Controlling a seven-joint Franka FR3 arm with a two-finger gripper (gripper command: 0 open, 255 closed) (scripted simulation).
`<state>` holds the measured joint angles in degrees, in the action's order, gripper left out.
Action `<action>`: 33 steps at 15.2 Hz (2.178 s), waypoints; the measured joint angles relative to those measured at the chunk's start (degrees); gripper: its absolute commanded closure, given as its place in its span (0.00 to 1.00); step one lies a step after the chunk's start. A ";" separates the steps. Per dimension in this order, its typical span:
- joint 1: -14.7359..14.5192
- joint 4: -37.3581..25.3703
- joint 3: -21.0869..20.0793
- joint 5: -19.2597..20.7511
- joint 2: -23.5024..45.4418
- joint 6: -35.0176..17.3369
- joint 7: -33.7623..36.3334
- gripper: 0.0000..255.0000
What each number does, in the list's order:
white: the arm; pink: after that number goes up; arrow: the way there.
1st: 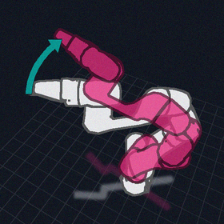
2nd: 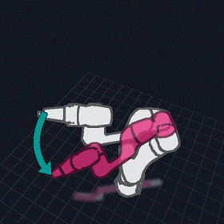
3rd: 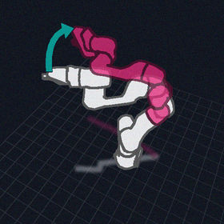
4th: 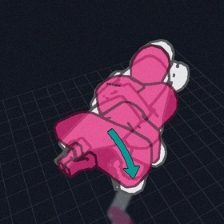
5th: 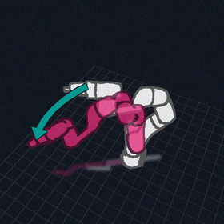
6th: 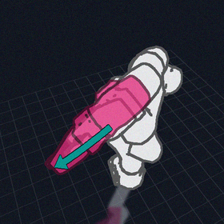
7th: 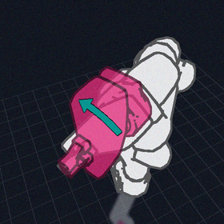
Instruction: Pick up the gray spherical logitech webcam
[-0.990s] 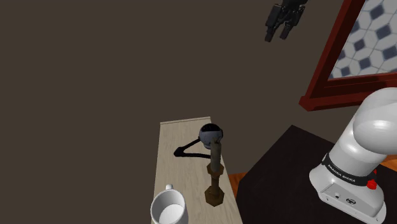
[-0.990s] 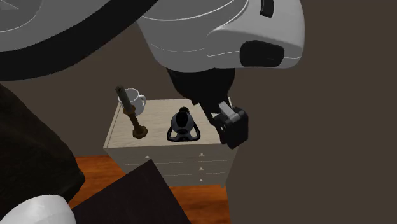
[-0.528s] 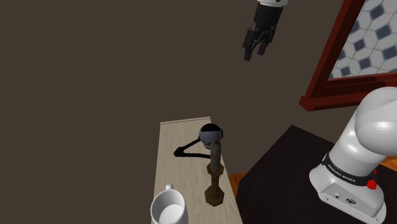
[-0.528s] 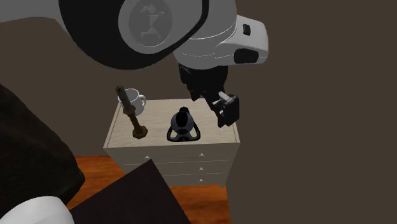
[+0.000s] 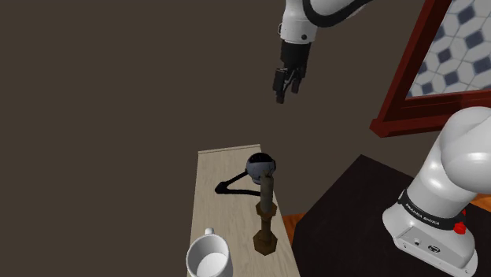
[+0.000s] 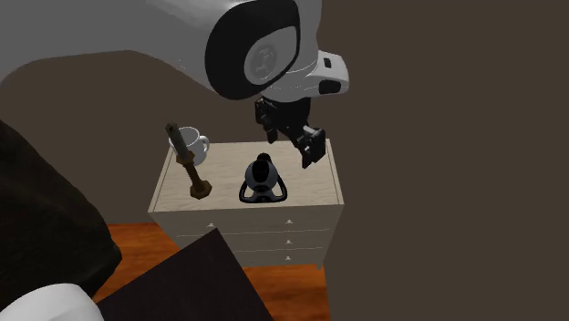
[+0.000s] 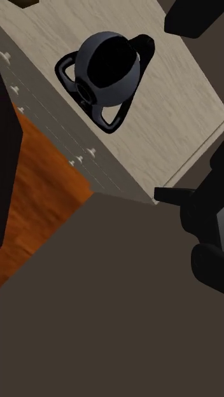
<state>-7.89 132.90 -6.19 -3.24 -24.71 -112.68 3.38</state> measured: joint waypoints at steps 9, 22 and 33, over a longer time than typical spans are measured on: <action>-3.71 -2.54 -5.08 1.13 14.77 -7.11 -0.32 0.00; -9.91 -13.03 -10.41 8.11 38.88 -13.47 1.80 0.00; -12.30 -14.53 -10.29 11.30 48.46 -18.31 2.99 1.00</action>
<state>-20.19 118.36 -16.48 8.05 23.75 -130.99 6.37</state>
